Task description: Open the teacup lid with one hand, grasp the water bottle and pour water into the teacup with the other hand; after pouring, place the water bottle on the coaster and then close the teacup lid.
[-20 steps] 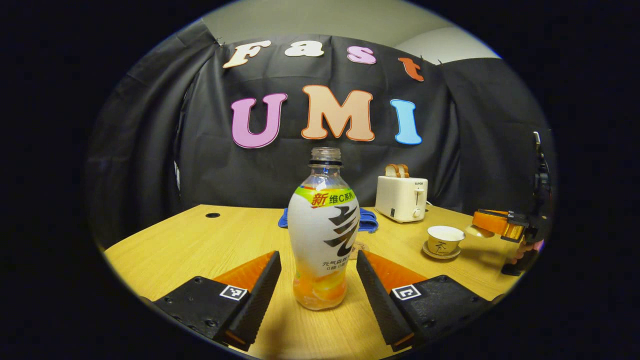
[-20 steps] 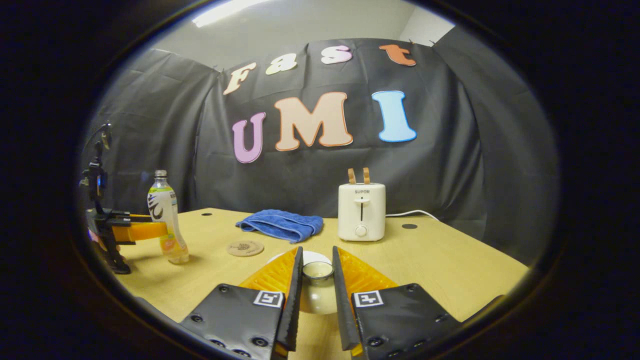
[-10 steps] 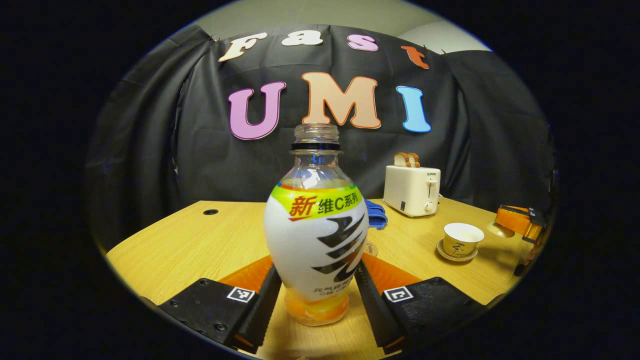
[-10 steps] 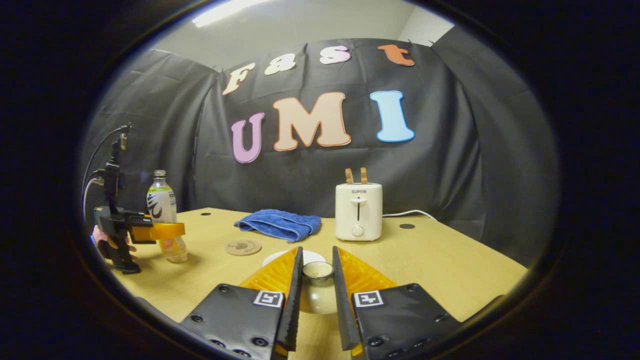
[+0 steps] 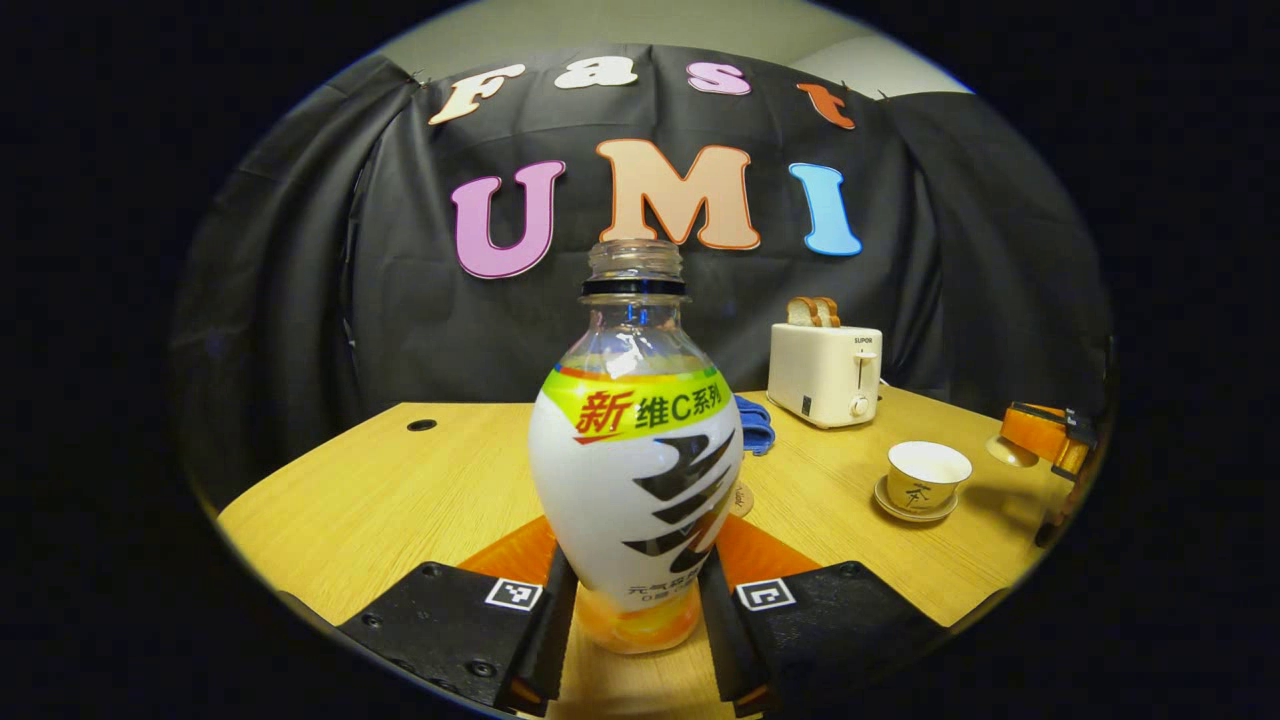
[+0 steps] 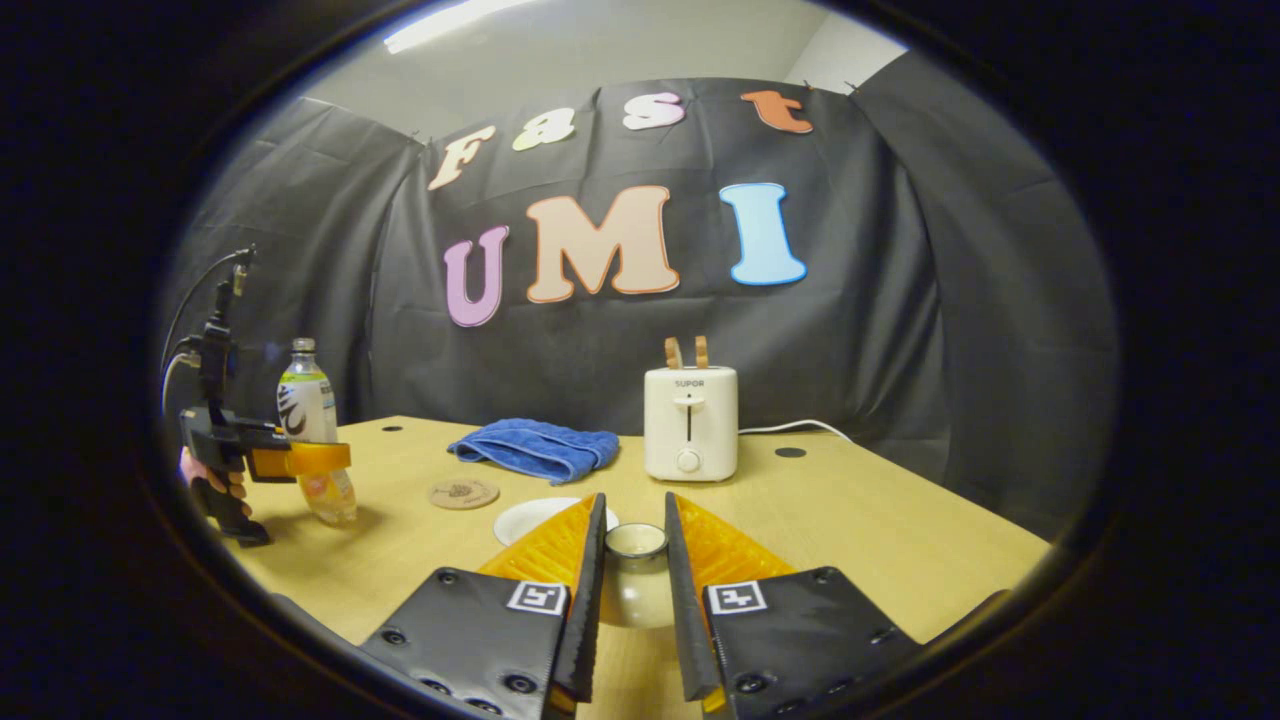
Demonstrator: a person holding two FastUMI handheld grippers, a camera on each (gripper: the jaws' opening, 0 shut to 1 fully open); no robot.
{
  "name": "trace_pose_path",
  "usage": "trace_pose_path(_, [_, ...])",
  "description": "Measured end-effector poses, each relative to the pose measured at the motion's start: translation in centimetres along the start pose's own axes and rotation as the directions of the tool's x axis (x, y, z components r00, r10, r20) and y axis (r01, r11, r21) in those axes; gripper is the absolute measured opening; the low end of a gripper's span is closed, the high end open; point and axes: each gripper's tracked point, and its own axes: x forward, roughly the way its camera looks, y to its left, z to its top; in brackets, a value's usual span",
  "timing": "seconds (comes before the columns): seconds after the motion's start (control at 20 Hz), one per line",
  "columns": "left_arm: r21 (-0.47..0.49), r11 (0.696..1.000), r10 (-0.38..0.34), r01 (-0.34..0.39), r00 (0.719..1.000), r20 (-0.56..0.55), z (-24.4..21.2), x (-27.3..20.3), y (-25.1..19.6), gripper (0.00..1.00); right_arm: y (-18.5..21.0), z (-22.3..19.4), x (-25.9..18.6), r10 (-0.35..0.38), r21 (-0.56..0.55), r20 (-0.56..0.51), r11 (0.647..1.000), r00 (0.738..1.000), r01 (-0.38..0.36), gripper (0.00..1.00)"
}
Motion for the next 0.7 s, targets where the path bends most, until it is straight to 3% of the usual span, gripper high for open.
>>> trace_pose_path(0.15, [0.124, 0.992, 0.017, -0.020, 0.999, 0.029, 2.3, 0.5, -1.2, 0.52, -0.3, -0.1, 0.0, -0.005, 0.000, -0.001, 1.000, 1.000, 0.005, 0.35])
trace_pose_path(0.35, [0.301, 0.953, 0.027, -0.042, 0.998, 0.052, 5.2, 1.8, -2.2, 0.53, -1.1, 0.0, -0.1, -0.015, 0.000, 0.000, 1.000, 1.000, 0.015, 0.35])
trace_pose_path(0.55, [0.483, 0.873, 0.060, -0.063, 0.998, 0.023, 5.9, 3.9, -3.1, 0.52, -2.9, 0.0, -0.1, -0.054, 0.000, 0.002, 0.999, 0.999, 0.054, 0.37])
trace_pose_path(0.7, [0.613, 0.788, 0.084, -0.060, 0.996, -0.011, 4.8, 5.6, -3.6, 0.50, -4.2, 0.1, -0.1, -0.091, 0.001, 0.003, 0.996, 0.996, 0.091, 0.39])
